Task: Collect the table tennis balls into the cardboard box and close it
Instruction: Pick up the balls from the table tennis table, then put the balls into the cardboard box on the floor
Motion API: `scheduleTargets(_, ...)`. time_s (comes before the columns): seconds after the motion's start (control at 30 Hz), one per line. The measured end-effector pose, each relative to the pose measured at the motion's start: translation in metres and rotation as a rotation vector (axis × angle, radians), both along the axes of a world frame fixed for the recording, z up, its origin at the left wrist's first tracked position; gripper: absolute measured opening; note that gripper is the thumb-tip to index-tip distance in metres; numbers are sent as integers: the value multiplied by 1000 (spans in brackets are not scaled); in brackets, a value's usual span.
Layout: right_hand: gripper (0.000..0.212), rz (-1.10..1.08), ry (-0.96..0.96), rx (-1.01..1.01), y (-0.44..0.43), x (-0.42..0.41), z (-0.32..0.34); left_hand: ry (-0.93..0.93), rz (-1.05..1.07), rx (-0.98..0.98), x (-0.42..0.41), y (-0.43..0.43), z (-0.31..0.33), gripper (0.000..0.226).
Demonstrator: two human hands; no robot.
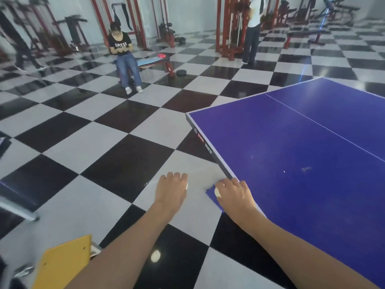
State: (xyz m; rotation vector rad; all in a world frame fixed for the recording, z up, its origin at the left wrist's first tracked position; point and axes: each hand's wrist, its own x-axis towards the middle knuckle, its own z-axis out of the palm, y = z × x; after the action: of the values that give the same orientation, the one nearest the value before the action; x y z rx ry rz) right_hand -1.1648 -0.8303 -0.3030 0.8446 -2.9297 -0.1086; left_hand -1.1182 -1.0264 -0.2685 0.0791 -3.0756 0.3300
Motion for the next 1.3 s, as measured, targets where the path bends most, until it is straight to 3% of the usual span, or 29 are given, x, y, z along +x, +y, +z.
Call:
scheduleTargets(0.13,24,65,-47,-88,-4,42,-6,-22,84,-28,66,1,2,23)
scheduleTargets(0.27,32,173,-182,-113,-2,99,-34,-81,228,-42,140,5,-17,26)
scheduleTargets(0.53,32,303,-332,-116,9,209,-64,-195,352,25,272,16,-59,45)
scheduleTargets(1.03,38,240,-374,-132,-73,346,-100,-176,267,165,408,-59,-108,37)
scheduleTargets(1.3,35,209,-504,-166,-106,396,-162,-216,272,254,456,-91,-184,37)
